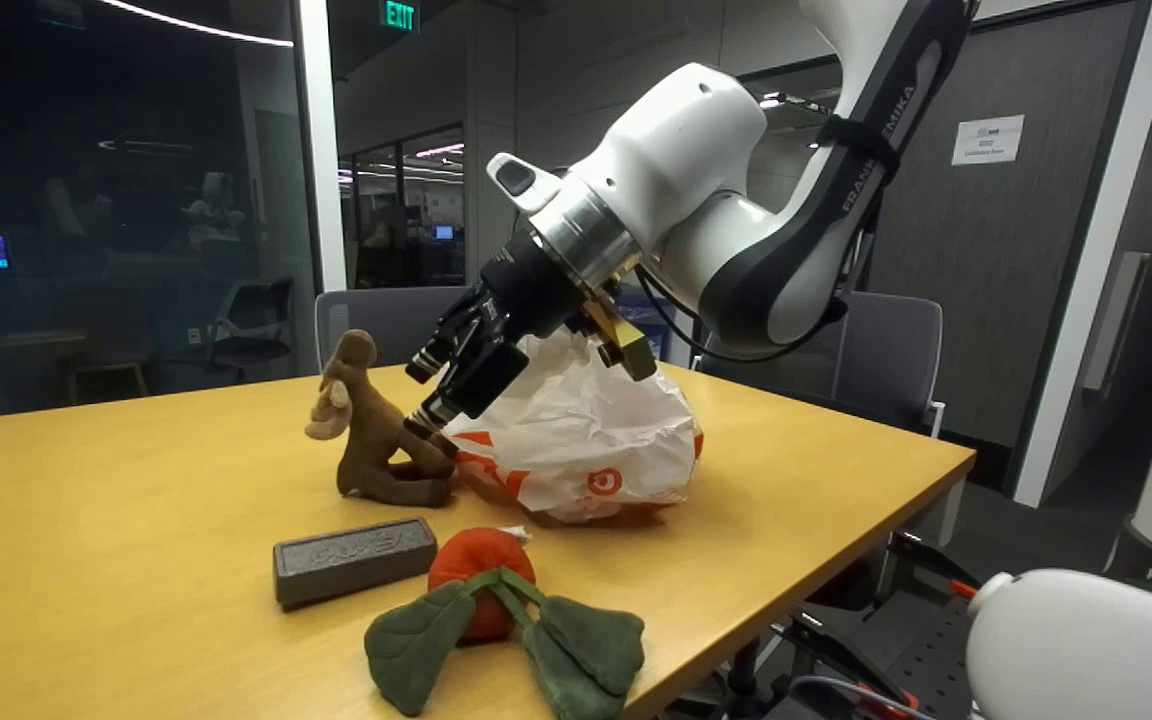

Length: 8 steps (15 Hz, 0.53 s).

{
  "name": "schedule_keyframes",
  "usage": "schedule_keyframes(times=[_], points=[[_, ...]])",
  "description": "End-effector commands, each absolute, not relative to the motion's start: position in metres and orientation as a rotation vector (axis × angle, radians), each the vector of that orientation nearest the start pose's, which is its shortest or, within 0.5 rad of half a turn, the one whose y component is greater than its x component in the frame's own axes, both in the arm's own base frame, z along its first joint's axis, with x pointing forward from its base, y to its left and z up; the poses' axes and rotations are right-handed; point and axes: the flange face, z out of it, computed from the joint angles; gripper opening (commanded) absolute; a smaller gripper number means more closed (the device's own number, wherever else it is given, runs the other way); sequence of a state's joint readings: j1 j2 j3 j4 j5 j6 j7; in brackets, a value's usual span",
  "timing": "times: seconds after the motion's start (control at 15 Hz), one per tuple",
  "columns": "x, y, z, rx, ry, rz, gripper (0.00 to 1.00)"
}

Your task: Move the objects, which are in the plastic, to the table

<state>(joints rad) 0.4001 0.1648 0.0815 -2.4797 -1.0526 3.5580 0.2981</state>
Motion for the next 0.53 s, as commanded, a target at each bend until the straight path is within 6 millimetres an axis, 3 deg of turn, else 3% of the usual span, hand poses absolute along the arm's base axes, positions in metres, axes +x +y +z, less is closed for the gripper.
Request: schedule_keyframes(times=[0.0,0.07,0.2,0.47], points=[[0.385,0.303,0.346,-2.239,-1.458,-1.100,1.00],[0.381,0.301,0.337,-2.294,-1.396,-1.052,1.00],[0.371,0.302,0.348,-2.389,-1.267,-1.038,1.00],[0.351,0.307,0.351,-2.558,-1.095,-1.004,1.00]])
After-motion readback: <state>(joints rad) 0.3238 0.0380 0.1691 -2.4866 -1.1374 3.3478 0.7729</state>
